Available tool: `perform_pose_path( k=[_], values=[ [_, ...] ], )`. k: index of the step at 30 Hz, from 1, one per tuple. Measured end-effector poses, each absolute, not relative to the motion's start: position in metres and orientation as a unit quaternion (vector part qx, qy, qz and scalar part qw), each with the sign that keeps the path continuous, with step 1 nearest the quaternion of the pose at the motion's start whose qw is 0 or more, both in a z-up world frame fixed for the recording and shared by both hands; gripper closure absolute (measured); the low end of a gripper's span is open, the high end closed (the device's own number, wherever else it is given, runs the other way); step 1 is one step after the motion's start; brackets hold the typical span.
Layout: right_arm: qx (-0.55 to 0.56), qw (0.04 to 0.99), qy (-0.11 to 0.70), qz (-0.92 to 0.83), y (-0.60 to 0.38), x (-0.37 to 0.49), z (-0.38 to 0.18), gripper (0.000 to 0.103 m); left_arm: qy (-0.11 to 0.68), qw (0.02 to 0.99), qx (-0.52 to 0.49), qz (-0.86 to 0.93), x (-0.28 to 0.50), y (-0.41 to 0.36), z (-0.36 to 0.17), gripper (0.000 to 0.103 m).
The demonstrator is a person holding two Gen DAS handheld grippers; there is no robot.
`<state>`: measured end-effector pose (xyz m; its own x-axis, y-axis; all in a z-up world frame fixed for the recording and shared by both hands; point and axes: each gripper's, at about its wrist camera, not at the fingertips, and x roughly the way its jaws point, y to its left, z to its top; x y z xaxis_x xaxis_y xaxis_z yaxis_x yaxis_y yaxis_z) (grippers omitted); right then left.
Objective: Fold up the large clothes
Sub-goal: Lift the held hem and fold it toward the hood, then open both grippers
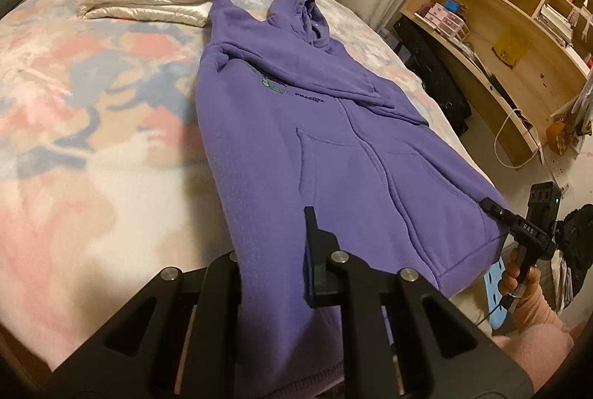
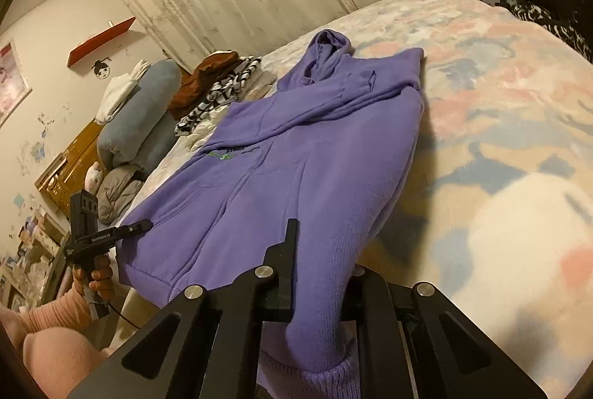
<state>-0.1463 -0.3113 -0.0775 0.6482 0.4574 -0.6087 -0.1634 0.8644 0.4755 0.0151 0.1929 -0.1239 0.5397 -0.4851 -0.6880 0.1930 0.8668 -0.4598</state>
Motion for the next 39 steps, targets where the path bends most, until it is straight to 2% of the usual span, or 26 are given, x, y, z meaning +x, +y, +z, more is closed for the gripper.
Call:
perform_pose_path(
  k=[8, 13, 21, 28, 30, 31, 32, 33, 34, 35, 36, 39],
  values=[
    [0.164, 0.887, 0.382, 0.202, -0.317, -0.189, -0.039, 0.095, 0.458, 0.85, -0.162, -0.203, -0.035, 0.196, -0.087, 0.093],
    [0.192, 0.886, 0.37, 0.206, -0.322, -0.18, -0.019, 0.095, 0.449, 0.842, -0.224, -0.196, -0.025, 0.206, -0.068, 0.093],
    [0.305, 0.861, 0.365, 0.181, -0.336, -0.093, -0.008, 0.094, 0.426, 0.826, -0.336, -0.154, 0.071, 0.226, -0.057, 0.092],
    [0.35, 0.84, 0.4, 0.111, -0.347, 0.042, -0.029, 0.093, 0.448, 0.804, -0.376, -0.108, 0.193, 0.22, -0.076, 0.091],
    [0.377, 0.822, 0.416, 0.091, -0.352, 0.086, -0.046, 0.088, 0.462, 0.788, -0.395, -0.1, 0.23, 0.219, -0.09, 0.088],
    [0.387, 0.816, 0.422, 0.08, -0.353, 0.105, -0.055, 0.086, 0.466, 0.781, -0.404, -0.099, 0.244, 0.22, -0.099, 0.083],
    [0.401, 0.806, 0.43, 0.071, -0.357, 0.125, -0.065, 0.078, 0.47, 0.769, -0.422, -0.1, 0.26, 0.22, -0.107, 0.074],
    [0.419, 0.795, 0.433, 0.064, -0.362, 0.142, -0.073, 0.065, 0.47, 0.761, -0.437, -0.1, 0.273, 0.221, -0.114, 0.069],
    [0.432, 0.79, 0.431, 0.06, -0.364, 0.154, -0.084, 0.059, 0.466, 0.758, -0.446, -0.094, 0.283, 0.222, -0.118, 0.058],
    [0.449, 0.783, 0.426, 0.054, -0.37, 0.167, -0.093, 0.049, 0.463, 0.758, -0.451, -0.087, 0.292, 0.223, -0.122, 0.049],
    [0.461, 0.78, 0.421, 0.049, -0.375, 0.179, -0.098, 0.043, 0.456, 0.76, -0.456, -0.081, 0.3, 0.224, -0.123, 0.046],
    [0.464, 0.781, 0.416, 0.049, -0.381, 0.203, -0.111, 0.041, 0.435, 0.77, -0.461, -0.071, 0.321, 0.23, -0.124, 0.043]
  ],
)
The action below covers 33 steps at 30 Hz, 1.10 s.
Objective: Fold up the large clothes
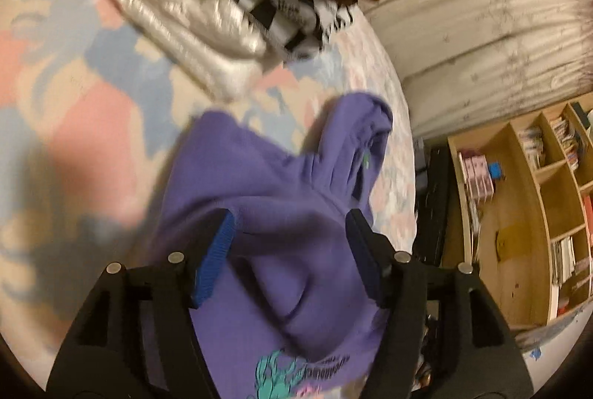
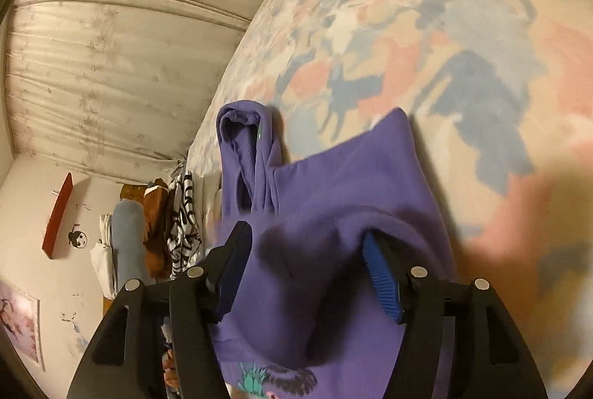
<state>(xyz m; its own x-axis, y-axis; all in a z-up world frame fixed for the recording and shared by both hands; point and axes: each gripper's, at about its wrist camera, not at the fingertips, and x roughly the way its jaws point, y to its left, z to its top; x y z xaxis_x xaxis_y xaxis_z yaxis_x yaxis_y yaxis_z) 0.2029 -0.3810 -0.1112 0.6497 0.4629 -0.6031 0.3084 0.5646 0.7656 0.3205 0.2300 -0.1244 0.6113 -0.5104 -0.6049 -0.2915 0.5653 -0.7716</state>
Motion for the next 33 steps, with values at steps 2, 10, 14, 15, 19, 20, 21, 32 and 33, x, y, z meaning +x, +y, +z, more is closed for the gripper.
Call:
perform_pose_path(
  k=[2, 10, 14, 15, 19, 20, 21, 32, 33],
  values=[
    [0.442, 0.794, 0.416, 0.04, -0.38, 0.216, -0.112, 0.038, 0.435, 0.78, -0.446, -0.056, 0.334, 0.233, -0.125, 0.043],
    [0.318, 0.848, 0.423, 0.027, -0.376, 0.248, -0.111, 0.037, 0.468, 0.854, -0.225, -0.042, 0.372, 0.192, -0.125, 0.043],
    [0.243, 0.869, 0.43, 0.03, -0.371, 0.254, -0.109, 0.037, 0.463, 0.877, -0.115, -0.06, 0.373, 0.169, -0.122, 0.043],
    [0.228, 0.872, 0.432, 0.036, -0.368, 0.257, -0.11, 0.037, 0.462, 0.88, -0.088, -0.065, 0.374, 0.161, -0.121, 0.043],
    [0.177, 0.879, 0.439, 0.055, -0.354, 0.269, -0.113, 0.037, 0.449, 0.889, 0.026, -0.085, 0.379, 0.123, -0.116, 0.043],
    [0.163, 0.881, 0.441, 0.058, -0.349, 0.273, -0.113, 0.037, 0.445, 0.89, 0.049, -0.089, 0.378, 0.116, -0.115, 0.043],
    [0.151, 0.882, 0.443, 0.06, -0.343, 0.277, -0.115, 0.037, 0.439, 0.89, 0.083, -0.094, 0.38, 0.105, -0.115, 0.043],
    [0.044, 0.886, 0.457, 0.072, -0.303, 0.301, -0.129, 0.037, 0.452, 0.856, 0.207, -0.142, 0.374, 0.064, -0.126, 0.062],
    [0.038, 0.886, 0.457, 0.073, -0.302, 0.302, -0.13, 0.037, 0.458, 0.851, 0.214, -0.141, 0.375, 0.063, -0.129, 0.063]
  ],
)
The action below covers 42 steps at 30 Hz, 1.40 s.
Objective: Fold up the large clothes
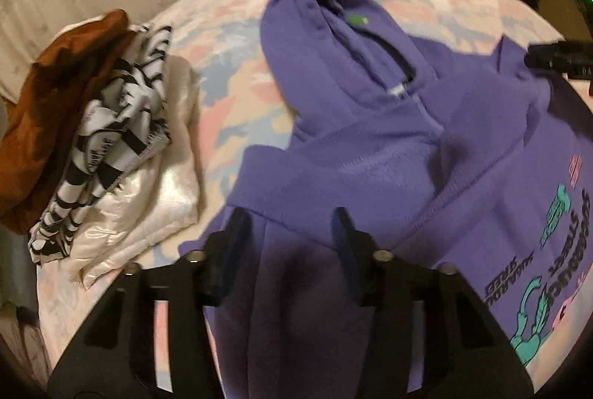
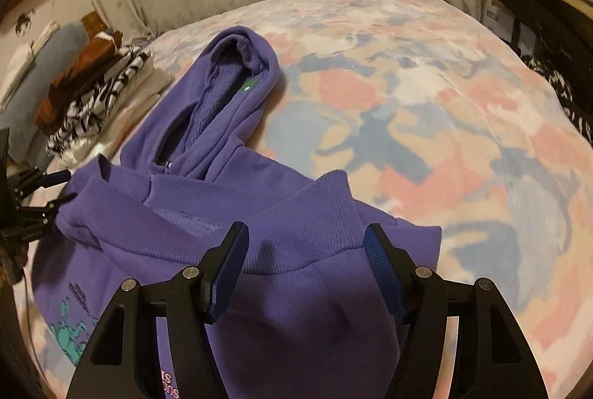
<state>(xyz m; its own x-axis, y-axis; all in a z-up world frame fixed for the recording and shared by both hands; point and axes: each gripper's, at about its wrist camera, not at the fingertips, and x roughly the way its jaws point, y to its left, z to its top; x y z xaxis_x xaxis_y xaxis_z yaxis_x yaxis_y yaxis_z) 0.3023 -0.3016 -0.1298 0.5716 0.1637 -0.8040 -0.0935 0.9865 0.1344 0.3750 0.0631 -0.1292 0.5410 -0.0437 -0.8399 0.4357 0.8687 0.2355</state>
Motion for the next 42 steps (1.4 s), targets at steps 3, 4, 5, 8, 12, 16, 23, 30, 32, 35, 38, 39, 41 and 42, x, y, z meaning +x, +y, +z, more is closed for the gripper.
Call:
perform_pose_path(
  k=[3, 4, 5, 8, 12, 16, 23, 30, 32, 35, 38, 39, 41, 42],
  values=[
    [0.027, 0.885, 0.46, 0.074, -0.301, 0.305, -0.135, 0.037, 0.475, 0.841, 0.219, -0.141, 0.382, 0.064, -0.138, 0.067],
    [0.026, 0.884, 0.461, 0.075, -0.301, 0.306, -0.137, 0.037, 0.482, 0.837, 0.215, -0.142, 0.385, 0.066, -0.141, 0.067],
    [0.025, 0.882, 0.464, 0.075, -0.302, 0.307, -0.14, 0.037, 0.49, 0.834, 0.209, -0.145, 0.388, 0.067, -0.143, 0.067],
    [0.024, 0.877, 0.474, 0.075, -0.302, 0.31, -0.149, 0.039, 0.507, 0.828, 0.185, -0.154, 0.397, 0.071, -0.15, 0.072],
    [0.009, 0.875, 0.479, 0.065, -0.3, 0.312, -0.156, 0.081, 0.513, 0.828, 0.158, -0.163, 0.403, 0.076, -0.153, 0.092],
    [-0.001, 0.885, 0.462, 0.055, -0.3, 0.307, -0.15, 0.09, 0.48, 0.855, 0.146, -0.134, 0.394, 0.083, -0.141, 0.095],
    [0.055, 0.921, 0.384, 0.035, -0.318, 0.285, -0.103, 0.093, 0.418, 0.906, -0.01, -0.062, 0.387, 0.145, -0.1, 0.095],
    [0.101, 0.911, 0.4, -0.004, -0.333, 0.308, -0.112, 0.093, 0.447, 0.893, -0.044, -0.023, 0.408, 0.156, -0.134, 0.095],
    [0.089, 0.895, 0.435, -0.049, -0.342, 0.32, -0.136, 0.103, 0.464, 0.885, -0.038, -0.013, 0.415, 0.157, -0.153, 0.095],
    [0.149, 0.862, 0.478, -0.075, -0.374, 0.328, -0.175, 0.103, 0.478, 0.878, -0.02, -0.009, 0.418, 0.151, -0.174, 0.095],
    [0.178, 0.866, 0.464, -0.061, -0.382, 0.323, -0.17, 0.103, 0.477, 0.879, 0.022, -0.004, 0.417, 0.137, -0.174, 0.094],
    [0.167, 0.868, 0.464, -0.058, -0.378, 0.322, -0.165, 0.103, 0.477, 0.879, 0.028, -0.004, 0.418, 0.134, -0.173, 0.094],
    [0.16, 0.871, 0.462, -0.05, -0.373, 0.319, -0.155, 0.098, 0.477, 0.878, 0.034, -0.005, 0.416, 0.131, -0.168, 0.089],
    [0.167, 0.871, 0.461, -0.037, -0.371, 0.318, -0.15, 0.09, 0.477, 0.878, 0.031, -0.007, 0.414, 0.131, -0.164, 0.088]
  ],
)
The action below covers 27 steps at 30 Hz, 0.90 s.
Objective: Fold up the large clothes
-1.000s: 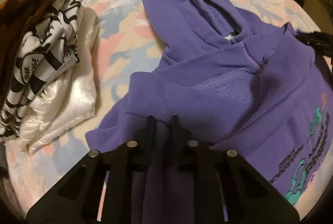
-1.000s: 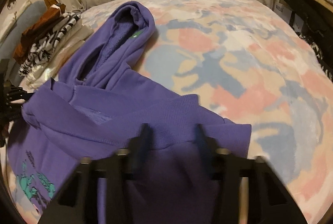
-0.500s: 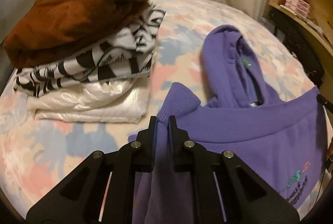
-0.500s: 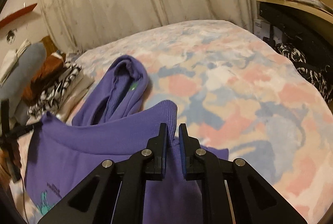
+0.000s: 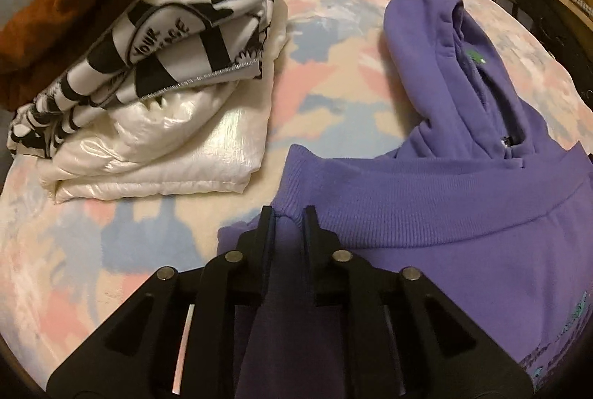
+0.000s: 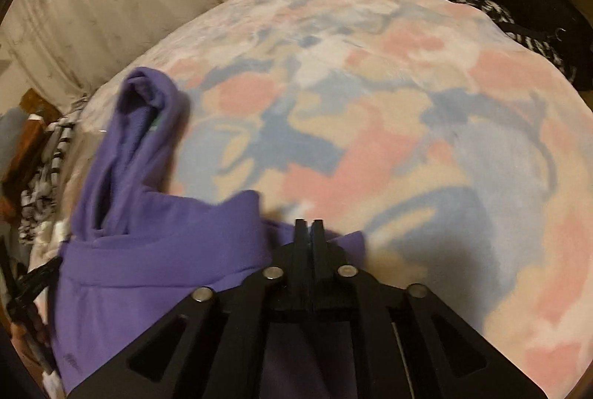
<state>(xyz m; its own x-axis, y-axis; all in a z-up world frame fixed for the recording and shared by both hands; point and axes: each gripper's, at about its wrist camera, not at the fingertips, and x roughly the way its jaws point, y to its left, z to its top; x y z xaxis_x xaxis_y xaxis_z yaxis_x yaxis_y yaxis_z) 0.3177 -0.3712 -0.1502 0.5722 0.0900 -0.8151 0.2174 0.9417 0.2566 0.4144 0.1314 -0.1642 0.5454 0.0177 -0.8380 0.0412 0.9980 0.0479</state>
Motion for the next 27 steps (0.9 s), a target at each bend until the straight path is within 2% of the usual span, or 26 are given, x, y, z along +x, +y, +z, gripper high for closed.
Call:
perform_pose_path(
  k=[1, 2, 3, 10, 12, 14, 15, 22, 24, 25, 26, 27],
  values=[
    [0.175, 0.871, 0.459, -0.026, -0.371, 0.315, -0.145, 0.085, 0.476, 0.879, 0.023, -0.01, 0.412, 0.133, -0.161, 0.088],
    [0.18, 0.872, 0.456, -0.019, -0.369, 0.312, -0.138, 0.072, 0.477, 0.879, 0.014, -0.013, 0.409, 0.135, -0.157, 0.088],
    [0.183, 0.873, 0.452, -0.011, -0.367, 0.308, -0.132, 0.063, 0.48, 0.877, 0.002, -0.018, 0.404, 0.139, -0.154, 0.088],
    [0.158, 0.877, 0.453, 0.036, -0.357, 0.248, -0.101, 0.063, 0.5, 0.864, -0.03, -0.051, 0.342, 0.168, -0.138, 0.087],
    [0.152, 0.876, 0.456, 0.039, -0.359, 0.223, -0.098, 0.063, 0.504, 0.861, -0.032, -0.058, 0.319, 0.174, -0.136, 0.083],
    [0.152, 0.873, 0.463, 0.039, -0.364, 0.199, -0.102, 0.063, 0.507, 0.859, -0.033, -0.06, 0.298, 0.179, -0.137, 0.066],
    [0.151, 0.87, 0.468, 0.039, -0.365, 0.188, -0.105, 0.063, 0.507, 0.859, -0.033, -0.057, 0.289, 0.182, -0.137, 0.063],
    [0.131, 0.854, 0.503, 0.037, -0.356, 0.141, -0.138, 0.063, 0.508, 0.859, -0.042, -0.047, 0.239, 0.19, -0.154, 0.061],
    [0.136, 0.852, 0.505, 0.031, -0.355, 0.134, -0.146, 0.063, 0.502, 0.863, -0.044, -0.044, 0.235, 0.189, -0.156, 0.061],
    [0.138, 0.853, 0.502, 0.03, -0.354, 0.132, -0.147, 0.063, 0.5, 0.864, -0.045, -0.044, 0.234, 0.19, -0.157, 0.066],
    [0.138, 0.853, 0.502, 0.031, -0.354, 0.13, -0.148, 0.068, 0.499, 0.864, -0.048, -0.048, 0.233, 0.189, -0.159, 0.083],
    [0.133, 0.855, 0.501, 0.026, -0.354, 0.128, -0.148, 0.08, 0.5, 0.863, -0.049, -0.052, 0.234, 0.189, -0.159, 0.088]
  ],
)
